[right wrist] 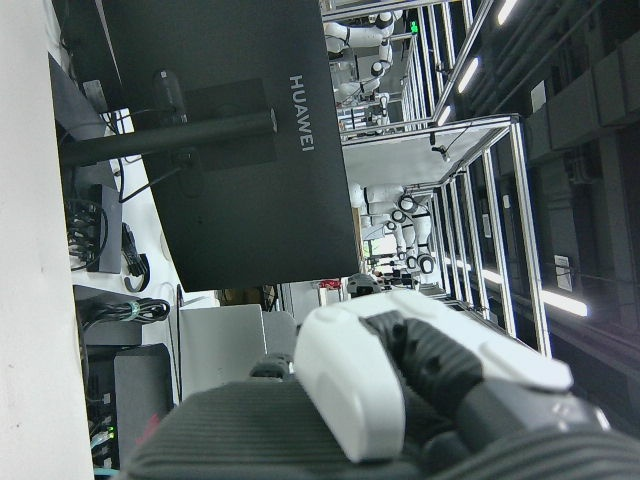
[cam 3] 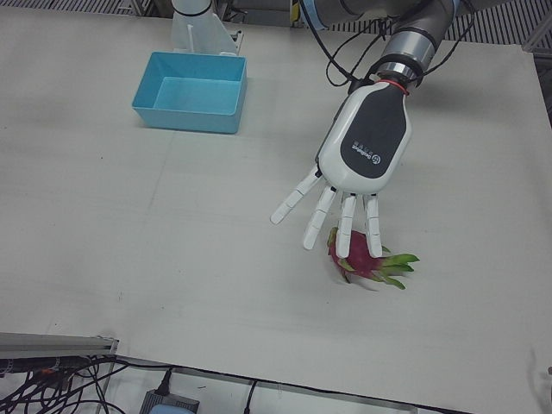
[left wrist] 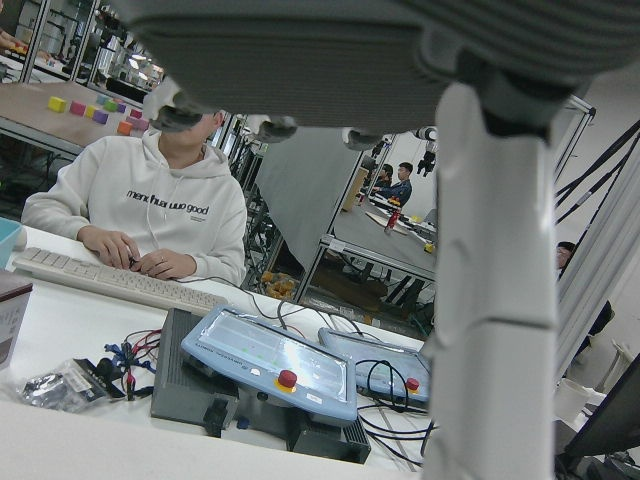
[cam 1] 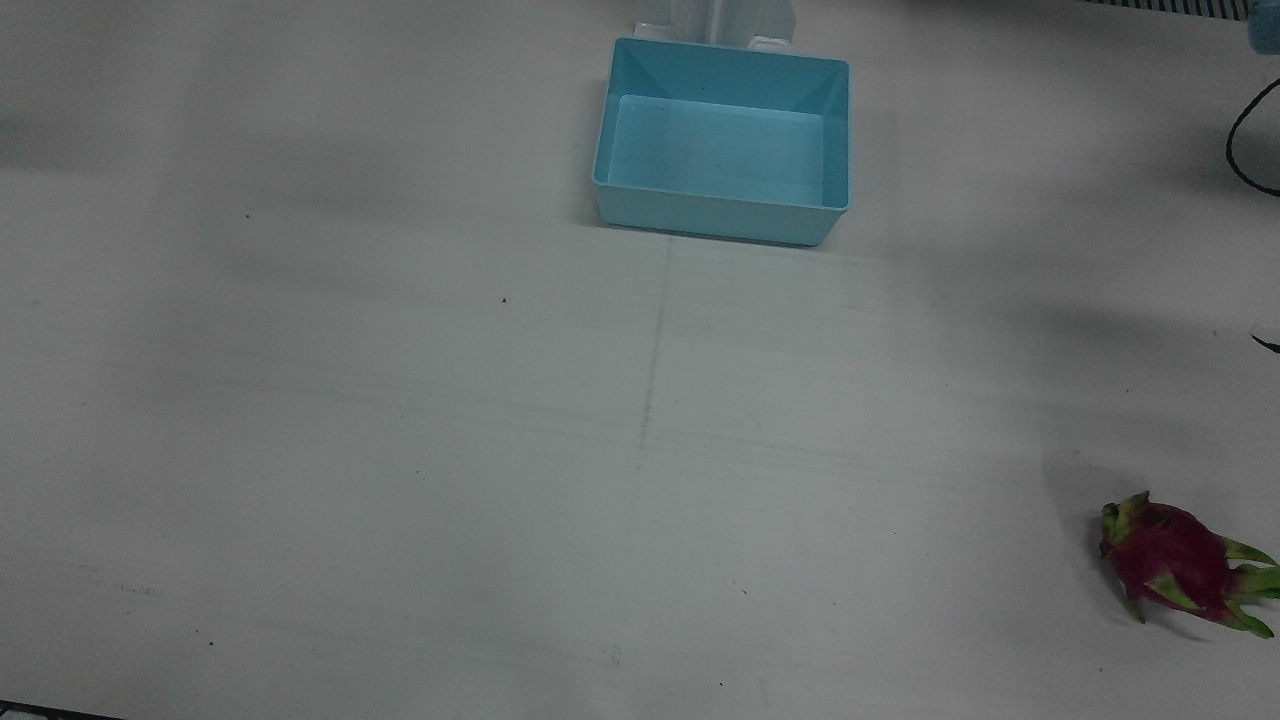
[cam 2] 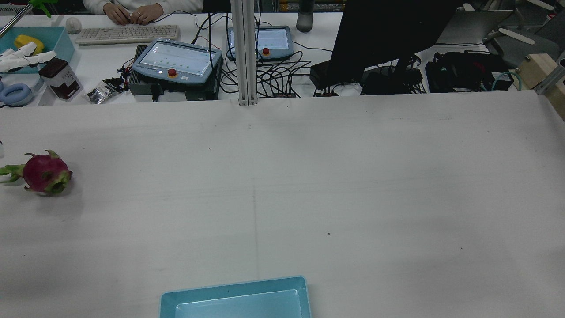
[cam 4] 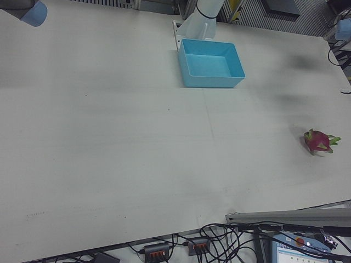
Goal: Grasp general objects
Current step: 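Move the left hand down beside the pink dragon fruit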
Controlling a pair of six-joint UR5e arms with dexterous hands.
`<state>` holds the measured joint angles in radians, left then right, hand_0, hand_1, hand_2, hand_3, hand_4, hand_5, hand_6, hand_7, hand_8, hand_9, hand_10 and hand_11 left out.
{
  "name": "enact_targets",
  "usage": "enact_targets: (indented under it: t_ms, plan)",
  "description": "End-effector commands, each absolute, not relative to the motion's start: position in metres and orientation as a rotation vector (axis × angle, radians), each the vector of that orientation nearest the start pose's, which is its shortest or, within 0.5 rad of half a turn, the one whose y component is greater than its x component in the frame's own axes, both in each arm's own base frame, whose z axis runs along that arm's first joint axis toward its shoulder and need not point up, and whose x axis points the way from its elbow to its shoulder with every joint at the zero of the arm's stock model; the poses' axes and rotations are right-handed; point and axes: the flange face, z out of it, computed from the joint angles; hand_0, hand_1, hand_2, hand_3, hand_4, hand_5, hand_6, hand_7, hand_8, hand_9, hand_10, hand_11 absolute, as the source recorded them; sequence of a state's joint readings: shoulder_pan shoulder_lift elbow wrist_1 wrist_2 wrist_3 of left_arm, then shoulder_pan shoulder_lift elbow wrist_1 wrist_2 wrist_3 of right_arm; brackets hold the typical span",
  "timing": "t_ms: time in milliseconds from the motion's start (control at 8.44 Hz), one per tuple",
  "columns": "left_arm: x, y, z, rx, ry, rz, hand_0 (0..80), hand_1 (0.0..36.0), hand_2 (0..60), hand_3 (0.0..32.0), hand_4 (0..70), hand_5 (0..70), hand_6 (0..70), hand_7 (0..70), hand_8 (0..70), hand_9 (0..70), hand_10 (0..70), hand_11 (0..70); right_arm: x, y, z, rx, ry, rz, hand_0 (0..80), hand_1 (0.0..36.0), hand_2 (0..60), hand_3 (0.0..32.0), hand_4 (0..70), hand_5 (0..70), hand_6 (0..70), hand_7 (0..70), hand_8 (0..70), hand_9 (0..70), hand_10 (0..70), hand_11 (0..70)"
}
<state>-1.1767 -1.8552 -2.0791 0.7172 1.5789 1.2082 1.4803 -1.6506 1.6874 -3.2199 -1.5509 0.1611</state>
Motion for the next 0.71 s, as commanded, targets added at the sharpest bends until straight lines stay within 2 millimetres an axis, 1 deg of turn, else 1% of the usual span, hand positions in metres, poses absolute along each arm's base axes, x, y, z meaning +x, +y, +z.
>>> enact_targets:
  t_ms: [0, 119, 237, 356, 474, 593]
  plan:
    - [0.133, -0.520, 0.393, 0.810, 1.595, -1.112, 57.0, 20.8, 0.0, 30.0, 0.0, 0.0, 0.0, 0.0, 0.0, 0.0, 0.0, 0.6, 0.094, -0.464, 0.675, 0.244, 2.117, -2.218, 0.0, 0.0, 0.0, 0.0, 0.0, 0.0, 0.0, 0.0, 0.0, 0.0, 0.0, 0.0]
    - [0.147, -0.529, 0.416, 0.801, 1.570, -1.120, 57.8, 21.2, 0.0, 29.4, 0.0, 0.0, 0.0, 0.0, 0.0, 0.0, 0.0, 1.4, 0.094, -0.464, 0.675, 0.244, 2.117, -2.218, 0.0, 0.0, 0.0, 0.0, 0.0, 0.0, 0.0, 0.0, 0.0, 0.0, 0.0, 0.0]
    - [0.152, -0.536, 0.435, 0.789, 1.538, -1.129, 58.2, 21.7, 0.0, 29.6, 0.0, 0.0, 0.0, 0.0, 0.0, 0.0, 0.0, 0.9, 0.094, -0.464, 0.675, 0.244, 2.118, -2.217, 0.0, 0.0, 0.0, 0.0, 0.0, 0.0, 0.0, 0.0, 0.0, 0.0, 0.0, 0.0]
    - [0.154, -0.537, 0.440, 0.783, 1.534, -1.125, 56.5, 20.3, 0.0, 30.4, 0.0, 0.0, 0.0, 0.0, 0.0, 0.0, 0.0, 0.9, 0.094, -0.464, 0.675, 0.246, 2.119, -2.218, 0.0, 0.0, 0.0, 0.0, 0.0, 0.0, 0.0, 0.0, 0.0, 0.0, 0.0, 0.0]
    - [0.160, -0.533, 0.450, 0.768, 1.524, -1.115, 55.2, 19.4, 0.0, 30.2, 0.0, 0.0, 0.0, 0.0, 0.0, 0.0, 0.0, 1.1, 0.094, -0.464, 0.675, 0.246, 2.119, -2.218, 0.0, 0.0, 0.0, 0.0, 0.0, 0.0, 0.0, 0.0, 0.0, 0.0, 0.0, 0.0]
    - [0.176, -0.521, 0.474, 0.740, 1.507, -1.091, 55.3, 19.4, 0.0, 30.4, 0.0, 0.0, 0.0, 0.0, 0.0, 0.0, 0.0, 1.3, 0.094, -0.464, 0.675, 0.245, 2.117, -2.216, 0.0, 0.0, 0.0, 0.0, 0.0, 0.0, 0.0, 0.0, 0.0, 0.0, 0.0, 0.0]
